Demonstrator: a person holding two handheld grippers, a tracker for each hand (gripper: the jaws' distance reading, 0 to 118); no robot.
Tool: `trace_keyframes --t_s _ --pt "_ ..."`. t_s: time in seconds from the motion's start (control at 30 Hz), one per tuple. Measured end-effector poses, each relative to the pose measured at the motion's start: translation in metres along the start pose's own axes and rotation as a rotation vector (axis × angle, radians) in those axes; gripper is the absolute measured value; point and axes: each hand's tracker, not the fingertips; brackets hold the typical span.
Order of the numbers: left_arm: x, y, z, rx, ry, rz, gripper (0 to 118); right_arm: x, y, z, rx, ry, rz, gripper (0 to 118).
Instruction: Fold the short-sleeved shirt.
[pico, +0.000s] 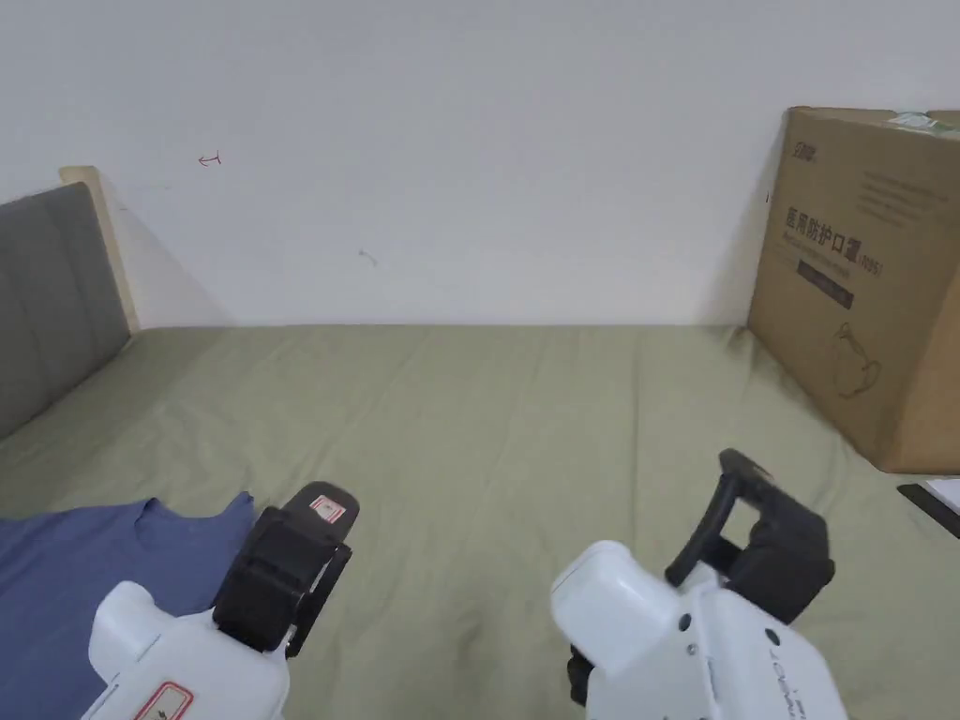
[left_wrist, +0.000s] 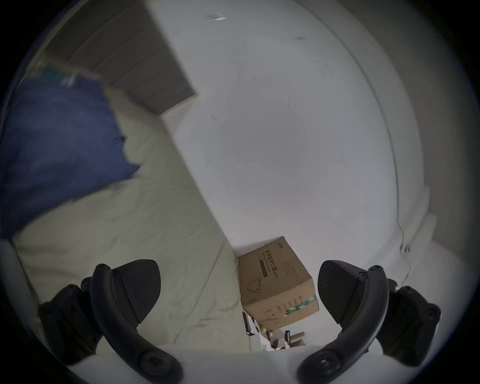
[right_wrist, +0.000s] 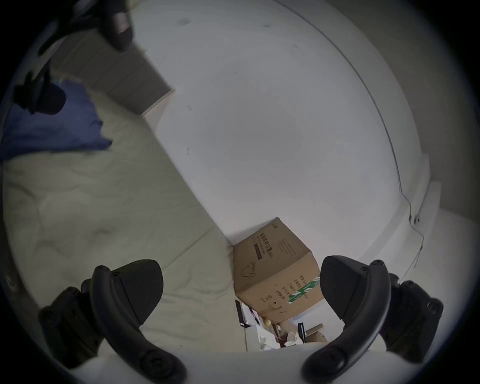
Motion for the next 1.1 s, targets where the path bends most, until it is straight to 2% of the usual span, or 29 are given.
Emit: trace_keyframes --t_s 0.07,0.13,0.17,0.23,0.27,0.33,0.37,0.43,0.47,0.53,0.63,0.73,0.87,0.93,0.97,1.0,1.07,1.1 --pt "0.003 0.002 -0.002 0.008 0.065 -0.044 118 0.005 0.001 -0.001 -0.014 0.086 -0.127 118" --pt "0.018 0.008 -0.002 0.035 0.086 -0.186 118 0.018 0.0 -0.002 -0.008 0.078 -0.246 118" --pt "0.029 0.009 -0.001 0.047 0.085 -0.28 118 0.024 -0.001 -0.003 0.0 0.055 -0.289 118" --pt "0.056 0.009 0.0 0.077 0.077 -0.549 118 0.041 -0.003 -0.004 -0.006 -0.002 -0.429 118" --pt "0.067 0.006 0.001 0.078 0.065 -0.677 118 0.049 -0.009 -0.005 -0.006 -0.002 -0.514 118" --pt "0.085 -0.004 0.003 0.05 0.009 -0.964 118 0.063 -0.021 -0.009 -0.027 0.013 -0.751 118" --pt "0.091 -0.009 0.003 0.029 0.007 -1.077 118 0.068 -0.028 -0.011 -0.062 0.039 -0.848 118" --pt "0.095 -0.022 0.002 0.042 0.079 -1.227 118 0.068 -0.046 -0.017 -0.125 0.038 -0.991 118" --pt "0.094 -0.026 0.002 0.058 0.097 -1.248 118 0.066 -0.052 -0.019 -0.17 0.033 -1.025 118" --pt "0.088 -0.029 0.003 0.072 0.077 -1.203 118 0.061 -0.064 -0.019 -0.174 0.043 -1.068 118" --pt "0.08 -0.021 0.001 0.012 0.078 -1.084 118 0.062 -0.067 -0.017 -0.15 0.035 -1.024 118" --pt "0.079 -0.017 -0.001 -0.015 0.101 -1.083 118 0.063 -0.061 -0.014 -0.107 0.025 -0.973 118" --pt "0.082 -0.016 0.002 0.006 0.104 -1.091 118 0.063 -0.058 -0.013 -0.099 0.028 -0.975 118" --pt "0.086 -0.014 0.003 0.004 0.097 -1.088 114 0.062 -0.058 -0.011 -0.09 0.041 -0.979 112" --pt "0.088 -0.014 0.004 0.007 0.094 -1.089 99 0.061 -0.058 -0.011 -0.086 0.047 -0.975 95" --pt "0.088 -0.014 0.005 0.018 0.086 -1.095 72 0.061 -0.057 -0.011 -0.089 0.045 -0.972 70" --pt "0.088 -0.016 0.003 0.06 0.118 -1.113 8 0.059 -0.056 -0.013 -0.102 0.041 -0.961 15" --pt "0.087 -0.016 0.003 0.067 0.138 -1.119 3 0.058 -0.056 -0.012 -0.11 0.022 -0.955 8"
